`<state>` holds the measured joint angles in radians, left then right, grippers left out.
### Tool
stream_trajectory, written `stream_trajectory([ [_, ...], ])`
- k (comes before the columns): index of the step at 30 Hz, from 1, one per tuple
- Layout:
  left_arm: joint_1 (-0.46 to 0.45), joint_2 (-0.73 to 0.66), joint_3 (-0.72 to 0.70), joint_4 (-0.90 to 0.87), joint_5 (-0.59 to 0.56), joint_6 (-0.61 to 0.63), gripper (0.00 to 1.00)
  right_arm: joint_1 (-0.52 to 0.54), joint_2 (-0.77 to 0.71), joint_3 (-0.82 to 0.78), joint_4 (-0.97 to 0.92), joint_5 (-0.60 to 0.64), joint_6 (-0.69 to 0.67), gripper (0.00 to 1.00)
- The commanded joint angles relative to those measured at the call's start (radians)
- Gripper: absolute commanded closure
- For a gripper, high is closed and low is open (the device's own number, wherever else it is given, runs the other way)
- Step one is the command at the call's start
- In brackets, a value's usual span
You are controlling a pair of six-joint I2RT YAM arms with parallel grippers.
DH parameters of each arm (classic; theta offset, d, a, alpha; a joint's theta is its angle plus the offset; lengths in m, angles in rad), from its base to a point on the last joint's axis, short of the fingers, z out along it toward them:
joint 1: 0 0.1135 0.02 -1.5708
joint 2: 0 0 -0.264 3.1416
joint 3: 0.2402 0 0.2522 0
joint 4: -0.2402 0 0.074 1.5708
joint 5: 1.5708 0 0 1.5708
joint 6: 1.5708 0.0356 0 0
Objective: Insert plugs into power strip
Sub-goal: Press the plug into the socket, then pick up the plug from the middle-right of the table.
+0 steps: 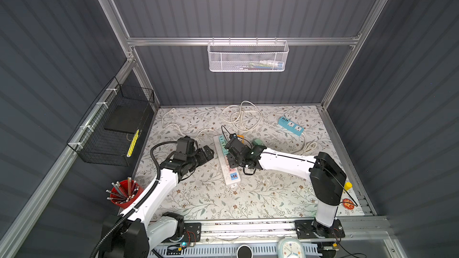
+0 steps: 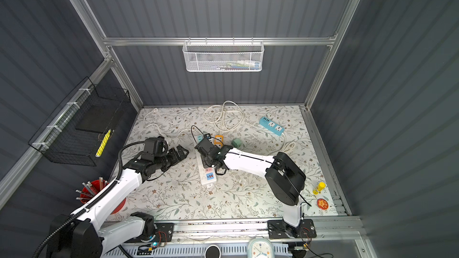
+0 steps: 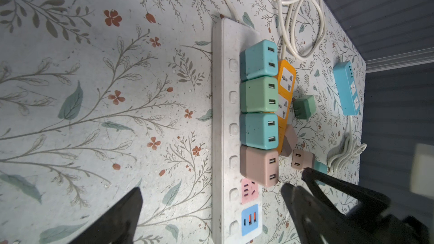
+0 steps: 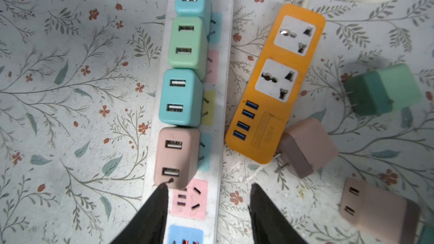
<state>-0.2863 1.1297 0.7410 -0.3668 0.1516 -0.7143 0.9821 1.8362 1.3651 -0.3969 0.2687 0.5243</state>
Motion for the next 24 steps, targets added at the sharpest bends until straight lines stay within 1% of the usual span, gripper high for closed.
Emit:
stream_trajectory([
  [1, 0.007, 0.004, 0.057, -0.020, 0.024, 0.038, 0.00, -0.005, -0.080, 0.028, -0.006, -0.003, -0.039, 0.41],
  [4, 0.007, 0.001, 0.063, -0.016, 0.025, 0.038, 0.00, -0.005, -0.129, -0.005, -0.004, -0.009, -0.040, 0.41],
  [6, 0.007, 0.001, 0.068, -0.013, 0.032, 0.044, 0.00, -0.006, -0.166, -0.055, -0.002, 0.001, -0.036, 0.40],
  [10, 0.007, 0.011, 0.073, 0.018, 0.084, 0.057, 0.00, -0.025, -0.246, -0.163, -0.010, 0.044, -0.021, 0.41],
  [13, 0.004, 0.024, 0.080, 0.044, 0.131, 0.075, 0.04, -0.088, -0.302, -0.245, -0.029, 0.044, 0.001, 0.42],
  [15, -0.011, 0.022, 0.086, 0.063, 0.139, 0.092, 0.07, -0.149, -0.338, -0.309, -0.028, 0.030, 0.013, 0.42],
  [18, -0.074, 0.029, 0.124, 0.044, 0.077, 0.127, 0.07, -0.243, -0.364, -0.372, -0.033, -0.011, 0.017, 0.40],
  [21, -0.172, 0.057, 0.181, 0.014, 0.010, 0.170, 0.08, -0.322, -0.366, -0.404, -0.049, -0.012, 0.001, 0.38],
  [24, -0.211, 0.088, 0.209, 0.020, 0.014, 0.168, 0.09, -0.405, -0.369, -0.441, -0.042, -0.036, 0.015, 0.35],
])
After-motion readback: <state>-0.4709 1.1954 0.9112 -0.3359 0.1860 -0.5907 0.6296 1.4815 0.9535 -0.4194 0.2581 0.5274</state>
